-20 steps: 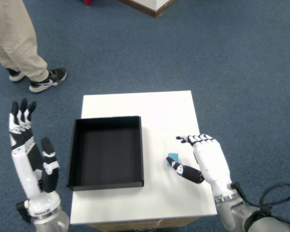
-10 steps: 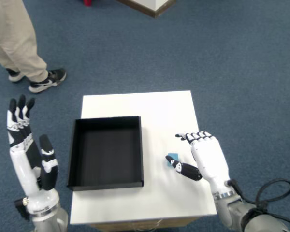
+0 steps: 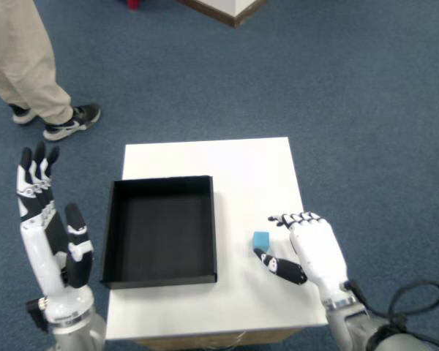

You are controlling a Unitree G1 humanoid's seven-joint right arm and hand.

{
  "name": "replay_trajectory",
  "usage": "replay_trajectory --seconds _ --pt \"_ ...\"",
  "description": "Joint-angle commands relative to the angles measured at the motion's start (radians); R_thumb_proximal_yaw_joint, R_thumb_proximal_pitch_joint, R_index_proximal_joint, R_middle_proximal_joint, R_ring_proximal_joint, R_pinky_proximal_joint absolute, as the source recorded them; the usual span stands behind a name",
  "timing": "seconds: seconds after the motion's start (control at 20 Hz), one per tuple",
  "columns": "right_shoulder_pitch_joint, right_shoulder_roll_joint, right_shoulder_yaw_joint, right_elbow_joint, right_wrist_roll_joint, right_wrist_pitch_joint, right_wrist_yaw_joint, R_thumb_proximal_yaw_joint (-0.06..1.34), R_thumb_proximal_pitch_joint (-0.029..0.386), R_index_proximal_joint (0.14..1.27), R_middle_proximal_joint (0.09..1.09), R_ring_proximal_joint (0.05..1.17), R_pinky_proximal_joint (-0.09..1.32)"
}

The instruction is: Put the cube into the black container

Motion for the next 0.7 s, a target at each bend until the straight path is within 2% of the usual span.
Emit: replay_trajectory --seconds 0.05,0.7 --pt "-0.026 -0.015 -0.019 0.014 0.037 0.009 0.006 0.67 -0.015 0.56 0.67 0.64 0.63" --pt "-0.057 0.007 -0.042 0.019 0.067 0.048 0.132 0.63 -0.018 0.54 0.65 0.61 0.60"
